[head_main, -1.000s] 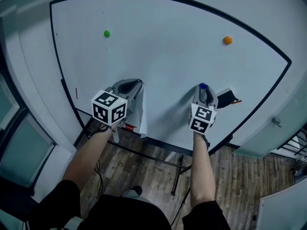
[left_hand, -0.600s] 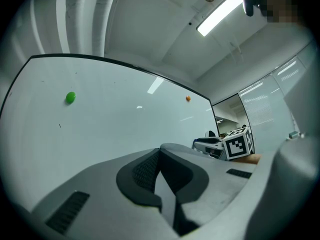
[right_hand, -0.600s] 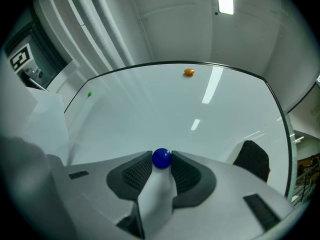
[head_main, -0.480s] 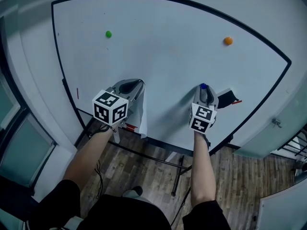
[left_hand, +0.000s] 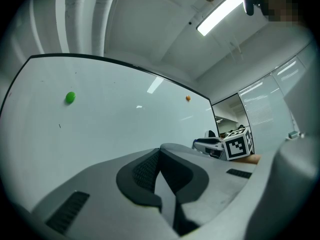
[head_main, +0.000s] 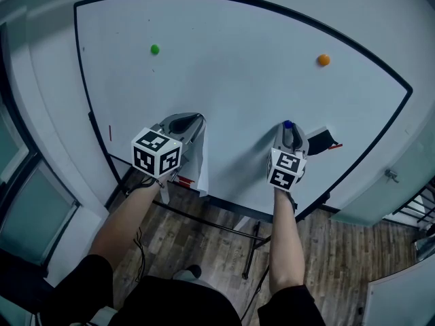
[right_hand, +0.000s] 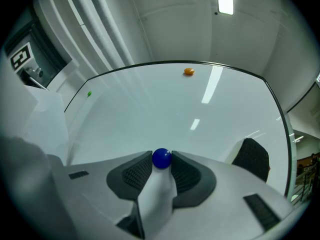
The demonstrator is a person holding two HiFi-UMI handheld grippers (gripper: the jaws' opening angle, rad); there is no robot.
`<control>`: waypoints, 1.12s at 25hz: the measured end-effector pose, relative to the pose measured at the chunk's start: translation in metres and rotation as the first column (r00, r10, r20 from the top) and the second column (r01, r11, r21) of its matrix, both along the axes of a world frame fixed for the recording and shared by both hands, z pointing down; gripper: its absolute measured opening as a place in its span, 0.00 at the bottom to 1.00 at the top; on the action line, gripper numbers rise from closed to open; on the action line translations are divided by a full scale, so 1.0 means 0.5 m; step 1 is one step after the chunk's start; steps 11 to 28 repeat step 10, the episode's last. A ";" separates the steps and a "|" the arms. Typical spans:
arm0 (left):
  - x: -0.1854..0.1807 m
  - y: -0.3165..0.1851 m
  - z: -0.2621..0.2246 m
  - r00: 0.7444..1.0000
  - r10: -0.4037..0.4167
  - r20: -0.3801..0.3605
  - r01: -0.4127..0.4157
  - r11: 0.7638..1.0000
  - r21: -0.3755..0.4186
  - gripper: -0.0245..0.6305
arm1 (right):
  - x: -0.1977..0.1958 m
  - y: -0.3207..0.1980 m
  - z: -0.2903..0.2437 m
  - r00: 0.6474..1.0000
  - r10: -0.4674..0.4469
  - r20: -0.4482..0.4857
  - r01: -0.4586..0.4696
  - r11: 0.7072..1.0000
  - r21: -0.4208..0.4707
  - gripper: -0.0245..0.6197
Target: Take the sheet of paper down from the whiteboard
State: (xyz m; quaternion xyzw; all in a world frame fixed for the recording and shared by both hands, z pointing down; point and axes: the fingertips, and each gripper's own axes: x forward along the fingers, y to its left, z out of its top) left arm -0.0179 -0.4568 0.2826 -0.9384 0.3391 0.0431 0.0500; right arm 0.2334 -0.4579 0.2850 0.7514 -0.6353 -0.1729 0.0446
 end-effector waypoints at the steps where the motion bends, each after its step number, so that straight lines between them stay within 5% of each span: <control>1: 0.000 0.000 0.000 1.000 0.000 0.001 0.000 1.000 0.000 0.07 | 0.000 -0.001 0.001 1.000 0.000 0.001 0.000 1.000 0.000 0.24; 28: 0.005 0.003 0.000 1.000 0.005 -0.001 -0.005 1.000 -0.003 0.07 | 0.005 0.002 -0.001 1.000 0.002 0.000 -0.002 1.000 -0.002 0.24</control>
